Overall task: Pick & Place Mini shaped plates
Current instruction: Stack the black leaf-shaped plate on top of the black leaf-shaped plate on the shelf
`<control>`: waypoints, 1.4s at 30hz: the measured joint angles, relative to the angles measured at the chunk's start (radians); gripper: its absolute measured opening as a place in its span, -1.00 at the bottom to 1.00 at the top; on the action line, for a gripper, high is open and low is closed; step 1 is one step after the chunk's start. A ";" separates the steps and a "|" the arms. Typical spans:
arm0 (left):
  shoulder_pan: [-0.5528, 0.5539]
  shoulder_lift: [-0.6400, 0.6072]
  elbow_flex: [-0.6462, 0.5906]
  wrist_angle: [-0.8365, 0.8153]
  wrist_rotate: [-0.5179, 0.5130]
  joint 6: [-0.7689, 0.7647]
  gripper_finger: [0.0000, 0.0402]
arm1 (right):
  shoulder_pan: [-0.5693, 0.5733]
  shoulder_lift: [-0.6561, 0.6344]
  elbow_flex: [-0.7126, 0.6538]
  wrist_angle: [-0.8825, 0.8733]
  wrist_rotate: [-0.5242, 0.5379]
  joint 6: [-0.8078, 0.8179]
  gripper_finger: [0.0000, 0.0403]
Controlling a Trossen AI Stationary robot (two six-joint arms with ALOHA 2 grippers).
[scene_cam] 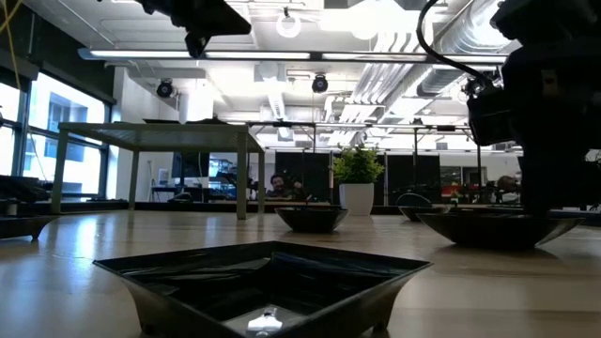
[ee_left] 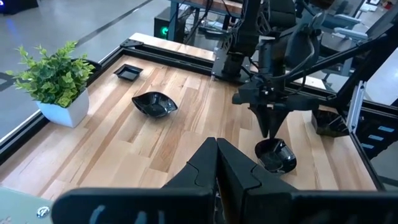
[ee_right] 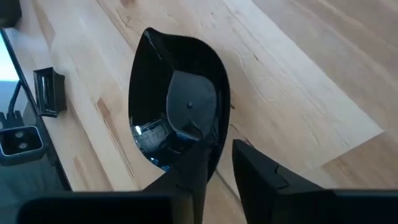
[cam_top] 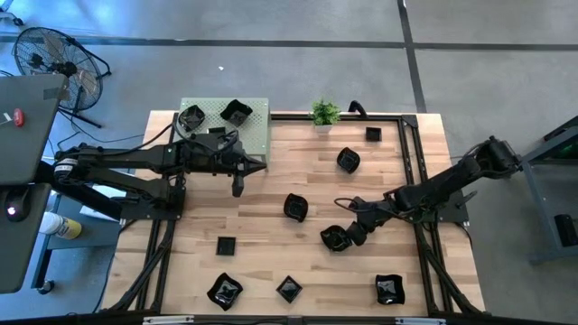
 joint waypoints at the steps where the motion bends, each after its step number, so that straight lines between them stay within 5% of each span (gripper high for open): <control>1: 0.000 0.000 0.000 -0.001 0.000 0.000 -1.00 | 0.000 0.000 0.000 0.001 0.003 0.004 -0.61; 15: 0.000 0.000 0.000 -0.001 0.000 0.000 -1.00 | 0.001 0.051 0.001 0.038 0.025 0.030 -0.59; 22: 0.000 0.000 0.000 0.000 0.000 0.000 -1.00 | 0.001 0.138 0.001 0.202 0.017 0.035 -0.61; 32: 0.000 0.000 0.000 -0.001 0.000 -0.020 -1.00 | 0.001 0.144 0.001 0.222 0.033 0.050 -0.97; 42: 0.000 0.000 0.000 0.000 -0.010 -0.198 -1.00 | 0.000 0.142 0.001 0.348 0.106 0.116 -0.98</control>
